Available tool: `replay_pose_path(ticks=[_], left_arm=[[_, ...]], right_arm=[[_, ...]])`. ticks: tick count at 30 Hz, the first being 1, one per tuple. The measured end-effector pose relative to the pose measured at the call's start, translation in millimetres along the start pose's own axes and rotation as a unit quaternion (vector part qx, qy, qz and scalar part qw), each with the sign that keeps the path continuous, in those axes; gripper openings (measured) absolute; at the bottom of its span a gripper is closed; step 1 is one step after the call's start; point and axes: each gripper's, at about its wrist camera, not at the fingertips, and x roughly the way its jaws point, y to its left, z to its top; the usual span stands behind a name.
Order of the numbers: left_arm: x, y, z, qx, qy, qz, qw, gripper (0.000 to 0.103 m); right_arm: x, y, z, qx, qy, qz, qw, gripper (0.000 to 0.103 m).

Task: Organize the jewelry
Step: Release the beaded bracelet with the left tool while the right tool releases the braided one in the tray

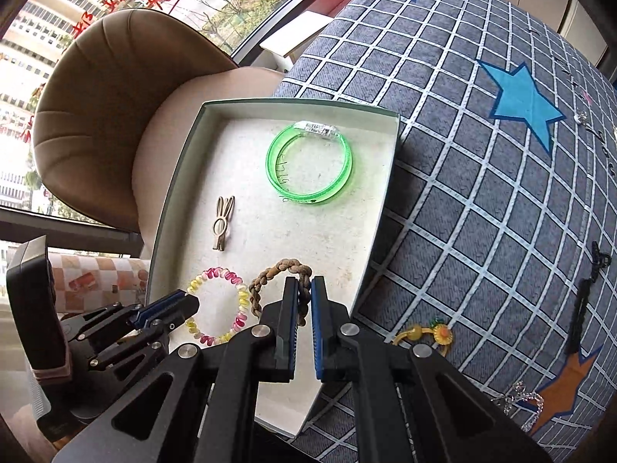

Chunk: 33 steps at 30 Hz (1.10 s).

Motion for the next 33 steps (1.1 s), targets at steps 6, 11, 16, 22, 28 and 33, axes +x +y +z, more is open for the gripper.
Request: replay_pose_path(ticks=[6, 11, 16, 22, 28, 33], left_arm=[[14.8, 4.1, 12.0, -0.004, -0.003, 0.009, 1.0000, 0.016], [21.6, 7.9, 26.4, -0.009, -0.012, 0.012, 0.9998, 0.016], [23.6, 5.1, 40.5, -0.001, -0.027, 0.026, 0.9993, 0.016], [26.5, -0.9, 51.8, 0.014, -0.035, 0.049, 0.9981, 0.016], [23.2, -12.7, 53.0, 0.025, -0.032, 0.070, 0.9967, 0.016], [14.2, -16.0, 46.8, 0.026, -0.031, 0.077, 0.9962, 0.016]], right_arm=[[25.7, 6.5, 10.4, -0.013, 0.020, -0.013, 1.000, 0.007], [40.8, 2.7, 18.4, -0.006, 0.029, -0.024, 0.999, 0.007], [48.5, -3.0, 30.3, 0.000, 0.030, -0.036, 0.999, 0.007], [51.7, -13.5, 44.1, 0.011, 0.026, -0.052, 0.998, 0.007], [54.5, -14.0, 50.7, 0.004, 0.027, -0.058, 0.998, 0.007], [56.1, -10.7, 52.3, 0.007, 0.034, -0.051, 0.998, 0.008]])
